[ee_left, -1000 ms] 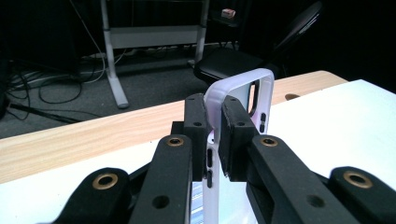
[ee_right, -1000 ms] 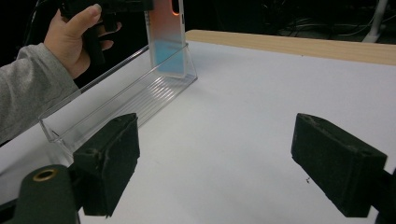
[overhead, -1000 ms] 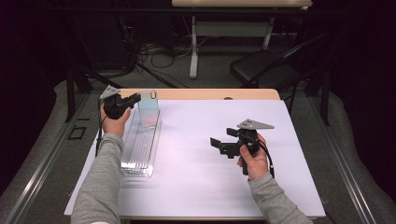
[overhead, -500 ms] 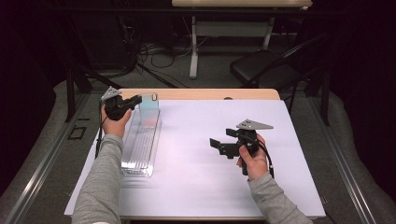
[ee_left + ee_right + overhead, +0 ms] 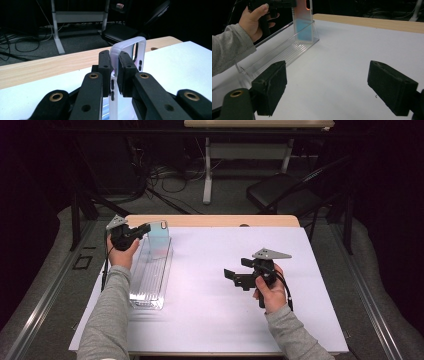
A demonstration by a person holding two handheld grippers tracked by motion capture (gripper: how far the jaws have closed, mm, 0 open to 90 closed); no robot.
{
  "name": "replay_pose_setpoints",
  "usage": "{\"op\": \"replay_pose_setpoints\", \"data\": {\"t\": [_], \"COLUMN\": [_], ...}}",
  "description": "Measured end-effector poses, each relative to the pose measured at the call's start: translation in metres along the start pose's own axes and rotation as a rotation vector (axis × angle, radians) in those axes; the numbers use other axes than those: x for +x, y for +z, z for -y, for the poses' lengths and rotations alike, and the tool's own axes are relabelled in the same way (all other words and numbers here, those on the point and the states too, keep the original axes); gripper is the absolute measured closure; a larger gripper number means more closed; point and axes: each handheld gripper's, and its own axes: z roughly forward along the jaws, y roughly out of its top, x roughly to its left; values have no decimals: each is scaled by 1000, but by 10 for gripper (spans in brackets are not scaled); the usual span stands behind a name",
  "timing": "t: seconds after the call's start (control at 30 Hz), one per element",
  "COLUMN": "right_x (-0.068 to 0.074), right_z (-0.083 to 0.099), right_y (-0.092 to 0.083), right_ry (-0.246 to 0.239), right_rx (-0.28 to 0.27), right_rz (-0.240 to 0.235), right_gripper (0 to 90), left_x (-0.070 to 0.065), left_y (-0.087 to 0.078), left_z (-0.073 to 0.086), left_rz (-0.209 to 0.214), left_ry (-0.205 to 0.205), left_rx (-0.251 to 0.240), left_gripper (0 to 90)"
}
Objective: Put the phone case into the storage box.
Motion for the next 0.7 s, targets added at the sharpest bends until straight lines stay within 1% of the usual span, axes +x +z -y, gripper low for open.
{"op": "replay_pose_setpoints", "data": {"t": [0.23,0.4,0.7], "right_x": [0,0,-1], "right_z": [0,1,2], "right_y": [1,1,2], "right_ry": [-3,0,-3], "right_rx": [-2,0,6], "right_rz": [0,0,-1], "right_gripper": [157,158,160], "left_x": [-1,-1,2], "left_y": [1,2,3], "left_z": [-1,-1,0], "left_rz": [-11,-39,-72], "left_ry": [15,28,20], "left_rx": [1,10,23], "left_gripper": [819,806,788]}}
